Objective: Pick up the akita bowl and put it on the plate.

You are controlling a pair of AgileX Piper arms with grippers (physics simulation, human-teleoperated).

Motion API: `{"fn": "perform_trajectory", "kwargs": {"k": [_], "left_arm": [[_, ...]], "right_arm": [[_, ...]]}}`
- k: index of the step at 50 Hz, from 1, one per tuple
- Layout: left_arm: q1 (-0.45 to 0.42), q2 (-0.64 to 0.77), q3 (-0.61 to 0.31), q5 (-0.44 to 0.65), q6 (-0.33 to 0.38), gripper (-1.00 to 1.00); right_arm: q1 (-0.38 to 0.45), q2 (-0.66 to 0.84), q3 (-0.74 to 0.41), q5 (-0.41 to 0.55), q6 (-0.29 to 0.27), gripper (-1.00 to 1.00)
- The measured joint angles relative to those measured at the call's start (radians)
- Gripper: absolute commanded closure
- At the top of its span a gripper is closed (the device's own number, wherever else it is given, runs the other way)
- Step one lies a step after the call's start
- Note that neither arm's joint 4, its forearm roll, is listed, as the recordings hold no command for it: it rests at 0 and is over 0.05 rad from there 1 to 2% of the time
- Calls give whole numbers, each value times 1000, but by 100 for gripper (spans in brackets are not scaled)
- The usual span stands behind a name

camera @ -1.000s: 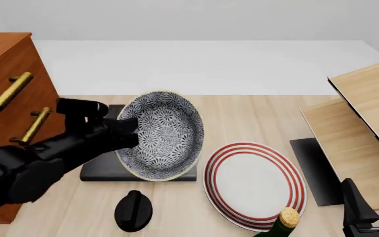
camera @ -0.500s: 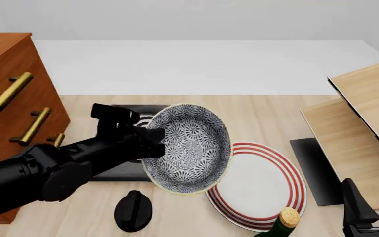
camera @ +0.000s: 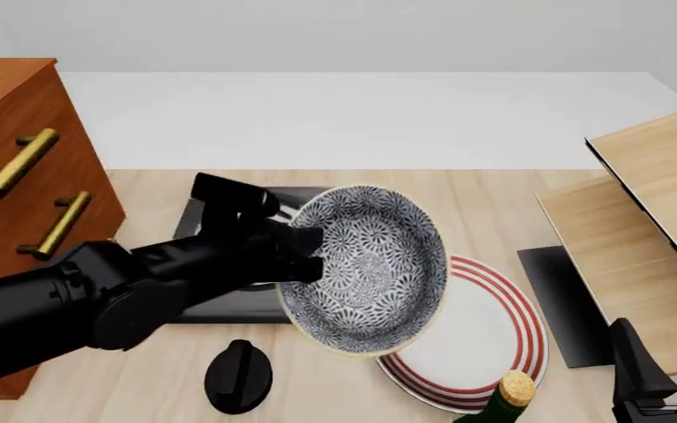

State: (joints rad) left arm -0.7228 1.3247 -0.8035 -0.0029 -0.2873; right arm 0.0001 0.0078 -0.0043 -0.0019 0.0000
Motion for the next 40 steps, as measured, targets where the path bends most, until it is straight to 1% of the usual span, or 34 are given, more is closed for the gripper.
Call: {"fn": "perform_trajectory", "kwargs": {"k": [14, 20, 40], "left_arm": [[-7, 69, -40, -12, 1, 100], [-8, 107, -53, -29, -12, 100], [-58, 200, -80, -72, -50, 100]], "right_arm": [[0, 0, 0, 0, 0, -100], [0, 0, 0, 0, 0, -100], [0, 0, 0, 0, 0, -100]]}}
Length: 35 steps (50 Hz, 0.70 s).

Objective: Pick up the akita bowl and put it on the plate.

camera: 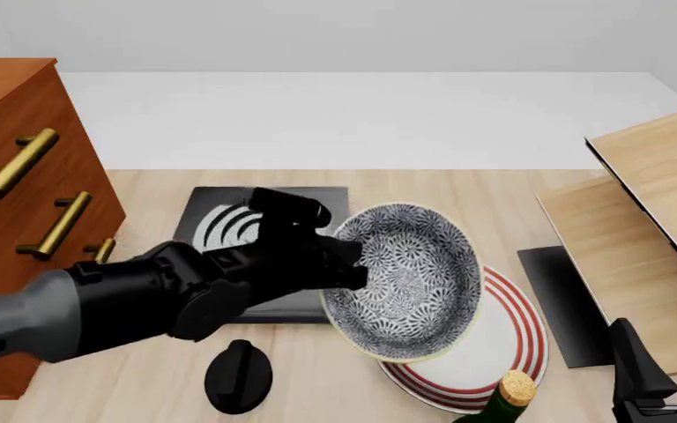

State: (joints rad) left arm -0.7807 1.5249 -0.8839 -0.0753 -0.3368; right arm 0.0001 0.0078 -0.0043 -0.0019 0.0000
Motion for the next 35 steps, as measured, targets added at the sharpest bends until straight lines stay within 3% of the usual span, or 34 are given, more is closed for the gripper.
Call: {"fn": "perform_trajectory", "kwargs": {"k": [35], "left_arm": [[-26, 189, -57, -87, 0, 100]], "right_arm": [[0, 0, 0, 0, 0, -100]]}}
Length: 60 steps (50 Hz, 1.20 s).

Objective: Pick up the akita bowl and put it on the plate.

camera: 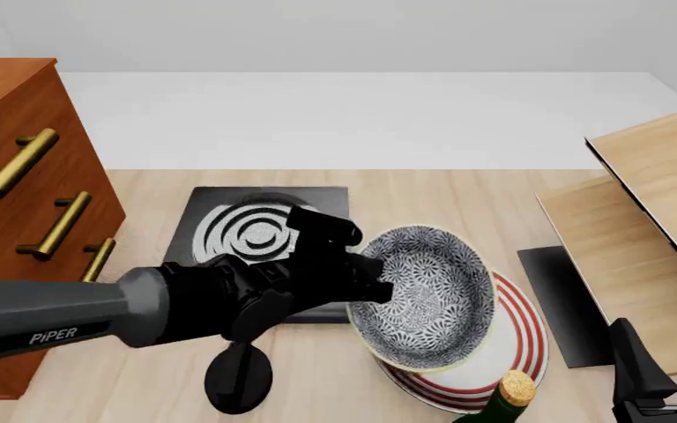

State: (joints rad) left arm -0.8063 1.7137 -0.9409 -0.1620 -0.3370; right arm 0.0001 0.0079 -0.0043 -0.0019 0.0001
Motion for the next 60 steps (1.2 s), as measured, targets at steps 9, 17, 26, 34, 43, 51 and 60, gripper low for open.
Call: {"fn": "perform_trajectory", "kwargs": {"k": [9, 17, 26, 34, 43, 51, 60], "left_arm": [[1, 41, -18, -13, 5, 100], [6, 72, -37, -18, 7, 100], [7, 97, -56, -19, 8, 100], [4, 118, -74, -20, 7, 100], [-3, 141, -92, -21, 6, 100], [-12, 159, -103, -23, 3, 100], [-19, 184, -119, -22, 5, 100]], "right_arm": [[0, 0, 0, 0, 0, -100], [0, 0, 0, 0, 0, -100], [0, 0, 0, 0, 0, -100], [0, 0, 0, 0, 0, -100], [0, 0, 0, 0, 0, -100], [0, 0, 0, 0, 0, -100], [0, 0, 0, 0, 0, -100]]}}
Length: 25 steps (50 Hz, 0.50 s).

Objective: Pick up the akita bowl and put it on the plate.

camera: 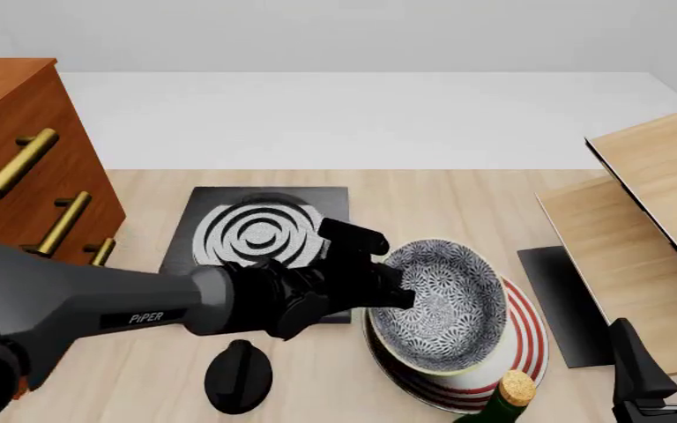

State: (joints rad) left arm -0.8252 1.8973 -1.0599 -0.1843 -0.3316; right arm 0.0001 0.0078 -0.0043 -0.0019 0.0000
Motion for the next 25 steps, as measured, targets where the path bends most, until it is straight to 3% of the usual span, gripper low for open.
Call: {"fn": "perform_trajectory", "kwargs": {"k": [25], "left_arm": [[-5, 52, -34, 8, 5, 100]], "right_arm": [[0, 0, 0, 0, 0, -100]]}}
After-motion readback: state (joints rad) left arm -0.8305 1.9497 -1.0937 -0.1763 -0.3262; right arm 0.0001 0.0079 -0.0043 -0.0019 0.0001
